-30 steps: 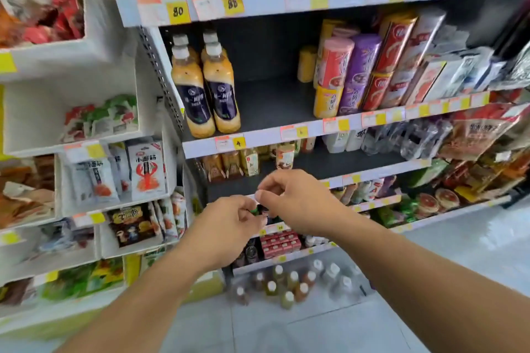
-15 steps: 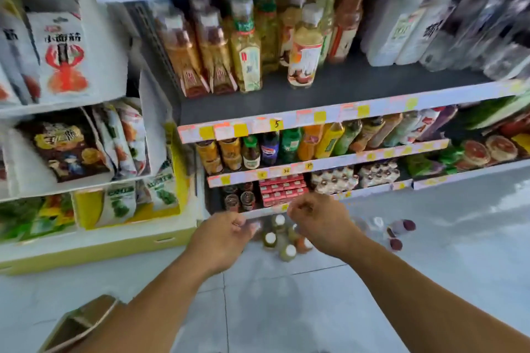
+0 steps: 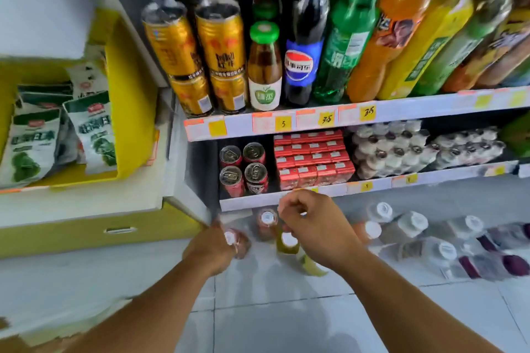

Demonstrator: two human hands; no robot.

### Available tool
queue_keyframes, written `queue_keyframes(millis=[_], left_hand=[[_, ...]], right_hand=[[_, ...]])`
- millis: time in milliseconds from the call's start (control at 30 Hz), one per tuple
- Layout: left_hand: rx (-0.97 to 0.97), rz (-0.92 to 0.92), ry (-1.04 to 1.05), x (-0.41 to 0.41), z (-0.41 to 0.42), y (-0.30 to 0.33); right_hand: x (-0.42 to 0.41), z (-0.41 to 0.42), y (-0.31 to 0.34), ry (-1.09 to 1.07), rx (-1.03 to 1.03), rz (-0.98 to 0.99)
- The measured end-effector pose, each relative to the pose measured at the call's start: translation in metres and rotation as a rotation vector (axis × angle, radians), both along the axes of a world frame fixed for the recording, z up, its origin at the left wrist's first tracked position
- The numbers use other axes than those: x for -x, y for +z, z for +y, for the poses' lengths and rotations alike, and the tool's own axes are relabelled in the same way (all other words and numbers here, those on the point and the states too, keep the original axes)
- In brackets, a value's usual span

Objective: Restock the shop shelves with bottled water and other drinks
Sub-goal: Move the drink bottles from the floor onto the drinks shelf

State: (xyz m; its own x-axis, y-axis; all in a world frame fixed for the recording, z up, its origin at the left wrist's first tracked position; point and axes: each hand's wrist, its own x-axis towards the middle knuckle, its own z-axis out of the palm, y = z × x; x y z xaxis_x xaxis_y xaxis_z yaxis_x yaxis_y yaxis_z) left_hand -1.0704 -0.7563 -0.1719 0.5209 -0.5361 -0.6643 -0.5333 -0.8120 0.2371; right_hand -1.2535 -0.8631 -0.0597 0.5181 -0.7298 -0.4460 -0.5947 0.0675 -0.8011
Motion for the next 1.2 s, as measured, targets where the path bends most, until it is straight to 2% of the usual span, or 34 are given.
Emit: queue_keyframes(millis=[133,267,667,800,933,1200], left_hand=[[0.02,0.002,0.079,0.0,-0.003,-0.062],[0.027,-0.013,0.086,-0.001,-0.005,-0.096],[0.049,-0.148,-0.023,-0.008,-0.01,-0.109],[0.089,-0.05,-0.009,-0.01,-0.005,-0.07],[0.181,-0.01,-0.097,-0.018,-0.009,0.012],[0.645,0.171,-0.103,-0.033,-0.024,0.219]], right_hand=[[0.0,-0.005,-0.049,0.028,0.033,0.018],[0.001,-0.009,-0.078,0.002,0.014,0.027],[-0.01,-0.011,-0.085,-0.004,0.0,0.004],[-0.01,-0.014,-0.074,-0.003,0.027,0.014],[-0.021,-0.015,-0.042,0.016,0.062,-0.03],[-0.043,-0.019,0.07,0.186,0.197,-0.233]])
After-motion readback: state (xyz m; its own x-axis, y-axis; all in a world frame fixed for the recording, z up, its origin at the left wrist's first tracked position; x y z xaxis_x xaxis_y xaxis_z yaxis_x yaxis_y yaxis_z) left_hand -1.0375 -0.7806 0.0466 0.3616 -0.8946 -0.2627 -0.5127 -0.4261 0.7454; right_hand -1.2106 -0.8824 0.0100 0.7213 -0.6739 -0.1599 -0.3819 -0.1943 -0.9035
